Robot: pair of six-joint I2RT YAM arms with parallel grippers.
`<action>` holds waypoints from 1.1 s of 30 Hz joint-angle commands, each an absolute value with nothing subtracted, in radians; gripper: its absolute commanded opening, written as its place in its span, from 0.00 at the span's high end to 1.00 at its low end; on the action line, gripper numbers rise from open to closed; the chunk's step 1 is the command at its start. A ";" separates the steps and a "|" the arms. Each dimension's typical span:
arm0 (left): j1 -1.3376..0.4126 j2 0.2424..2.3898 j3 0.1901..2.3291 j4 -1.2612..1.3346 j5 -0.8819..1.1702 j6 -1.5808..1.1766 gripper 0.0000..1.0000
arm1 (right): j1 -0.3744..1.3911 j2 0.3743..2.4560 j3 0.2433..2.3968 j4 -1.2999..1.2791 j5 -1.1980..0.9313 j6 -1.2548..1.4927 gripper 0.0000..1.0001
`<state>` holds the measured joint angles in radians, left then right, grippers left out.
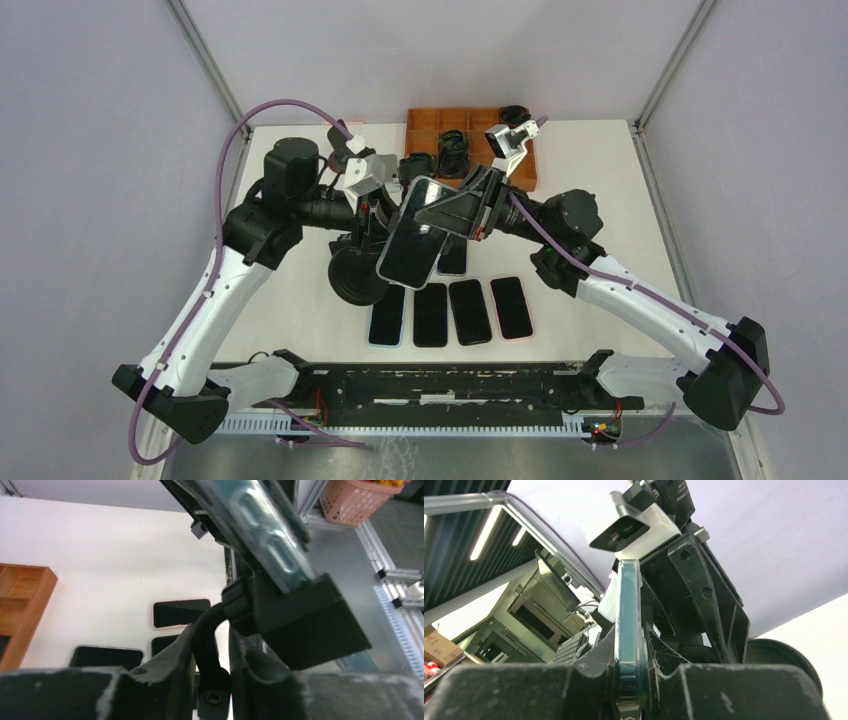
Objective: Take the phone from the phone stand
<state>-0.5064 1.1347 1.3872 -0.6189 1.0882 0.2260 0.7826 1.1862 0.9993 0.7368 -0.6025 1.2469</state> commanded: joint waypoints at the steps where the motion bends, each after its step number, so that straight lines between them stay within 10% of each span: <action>1: -0.515 1.117 1.394 -0.570 1.126 0.185 0.84 | 0.815 1.184 1.074 0.835 -0.533 1.214 1.00; 6: -0.515 1.118 1.430 -0.610 1.142 0.217 0.98 | 0.813 1.174 1.040 0.743 -0.535 1.133 0.59; 10: -0.515 1.115 1.434 -0.614 1.159 0.201 0.98 | 0.813 1.159 1.018 0.690 -0.532 1.073 0.53; 26: -0.515 1.092 1.434 -0.614 1.132 0.197 0.98 | 0.789 1.076 1.012 0.583 -0.577 0.991 0.98; 33: -0.515 1.095 1.431 -0.789 1.077 0.416 0.98 | 0.703 1.104 1.138 0.578 -0.614 1.022 1.00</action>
<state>-0.5262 1.1343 1.3876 -0.6941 1.0737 0.2577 0.7860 1.1160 1.0164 0.5636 -0.6022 1.0229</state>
